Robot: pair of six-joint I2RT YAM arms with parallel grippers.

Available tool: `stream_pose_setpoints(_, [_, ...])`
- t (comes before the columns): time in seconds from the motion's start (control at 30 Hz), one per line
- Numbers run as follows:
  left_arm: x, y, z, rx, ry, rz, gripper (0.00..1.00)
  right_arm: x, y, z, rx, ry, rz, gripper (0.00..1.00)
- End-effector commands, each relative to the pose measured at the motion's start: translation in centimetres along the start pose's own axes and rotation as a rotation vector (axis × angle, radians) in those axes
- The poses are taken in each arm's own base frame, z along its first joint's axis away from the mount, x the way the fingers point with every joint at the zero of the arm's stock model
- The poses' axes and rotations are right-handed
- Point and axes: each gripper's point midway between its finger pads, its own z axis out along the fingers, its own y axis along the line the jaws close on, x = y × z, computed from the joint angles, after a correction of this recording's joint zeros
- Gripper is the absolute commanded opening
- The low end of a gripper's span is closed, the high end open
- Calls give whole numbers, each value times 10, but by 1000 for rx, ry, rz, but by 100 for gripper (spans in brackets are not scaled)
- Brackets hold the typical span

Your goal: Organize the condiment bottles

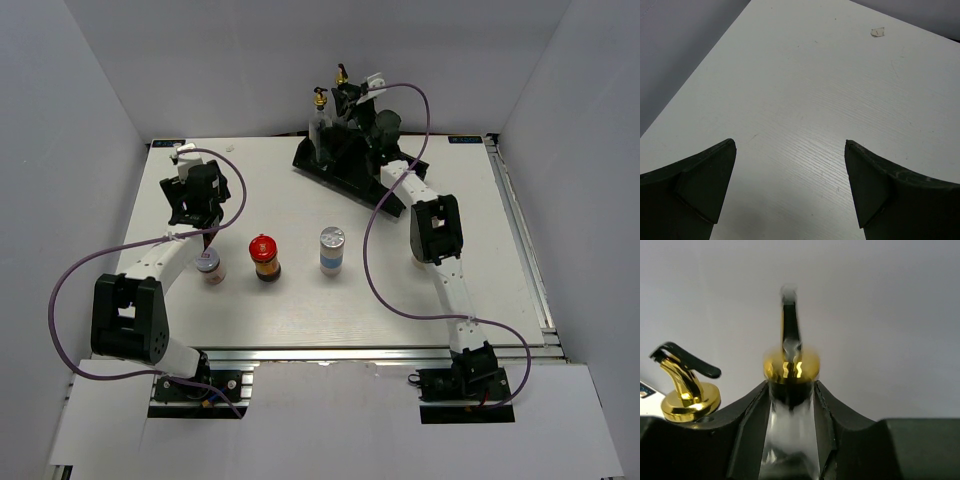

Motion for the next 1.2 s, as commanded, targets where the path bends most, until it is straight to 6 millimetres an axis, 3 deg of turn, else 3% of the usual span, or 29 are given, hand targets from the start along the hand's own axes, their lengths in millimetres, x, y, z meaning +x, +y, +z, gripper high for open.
stream_pose_setpoints(0.0, [-26,5,-7,-12,-45,-31,98,-74,0,8,11,-207,-52,44])
stream_pose_setpoints(0.23, [-25,6,-7,-17,-47,-44,98,-45,3,3,2,-160,-24,43])
stream_pose_setpoints(0.33, [-27,6,-7,-16,-51,-45,98,-44,2,2,3,-157,-15,44])
stream_pose_setpoints(0.47, [-28,8,-9,-20,-53,-47,98,-44,4,1,1,-149,-16,53])
stream_pose_setpoints(0.57, [-28,8,-11,-17,-54,-50,98,-50,6,-1,-9,-146,-11,67])
stream_pose_setpoints(0.63, [-28,10,-11,-23,-55,-48,98,-52,7,-2,-10,-144,-12,70])
stream_pose_setpoints(0.9, [-32,12,-14,-27,-62,-49,98,-61,10,-8,-20,-133,-13,72])
stream_pose_setpoints(1.17, [-36,8,-14,-9,-65,-57,98,-85,13,-17,-22,-157,-25,72])
